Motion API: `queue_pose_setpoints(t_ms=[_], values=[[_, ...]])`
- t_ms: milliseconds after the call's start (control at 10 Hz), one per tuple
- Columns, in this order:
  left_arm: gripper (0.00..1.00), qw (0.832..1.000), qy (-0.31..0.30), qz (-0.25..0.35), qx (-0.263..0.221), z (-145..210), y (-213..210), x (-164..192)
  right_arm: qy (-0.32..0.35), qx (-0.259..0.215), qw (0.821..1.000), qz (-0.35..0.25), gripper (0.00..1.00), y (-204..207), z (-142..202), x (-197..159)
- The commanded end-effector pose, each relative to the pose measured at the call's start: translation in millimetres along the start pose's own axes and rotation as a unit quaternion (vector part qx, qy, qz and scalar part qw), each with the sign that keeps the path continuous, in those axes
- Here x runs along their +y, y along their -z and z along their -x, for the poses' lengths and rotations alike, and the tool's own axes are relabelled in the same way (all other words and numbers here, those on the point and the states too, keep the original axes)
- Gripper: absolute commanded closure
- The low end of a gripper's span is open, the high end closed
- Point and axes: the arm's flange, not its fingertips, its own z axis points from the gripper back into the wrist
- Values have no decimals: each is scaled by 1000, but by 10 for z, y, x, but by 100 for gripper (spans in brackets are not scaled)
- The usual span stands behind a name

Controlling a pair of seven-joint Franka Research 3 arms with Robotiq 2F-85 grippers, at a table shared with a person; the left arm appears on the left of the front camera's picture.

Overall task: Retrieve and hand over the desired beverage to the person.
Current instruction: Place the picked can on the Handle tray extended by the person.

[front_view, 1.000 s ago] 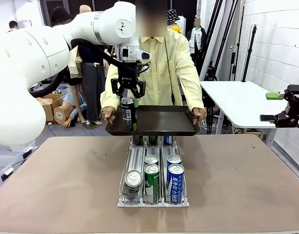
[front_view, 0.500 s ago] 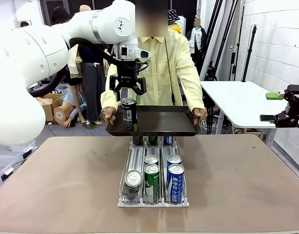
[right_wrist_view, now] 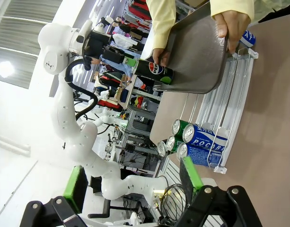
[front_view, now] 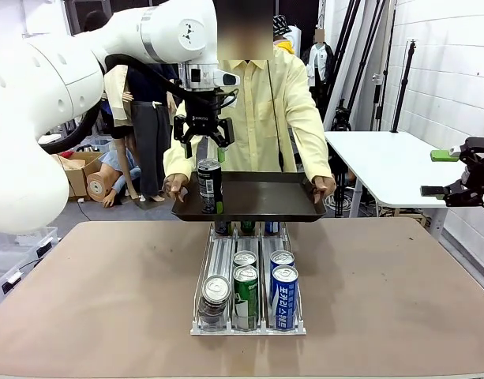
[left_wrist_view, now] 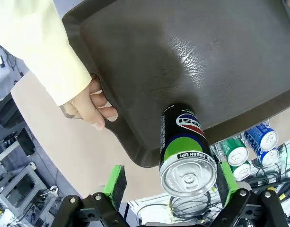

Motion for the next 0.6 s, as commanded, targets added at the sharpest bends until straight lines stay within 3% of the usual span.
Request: queue_pose_setpoints(t_ms=[0, 500], values=[[0, 1000, -1, 0, 2, -12, 25, 2, 4, 0, 1000, -6, 0, -5, -2, 8], [0, 1000, -1, 0, 2, -12, 25, 2, 4, 0, 1000, -6, 0, -5, -2, 8]])
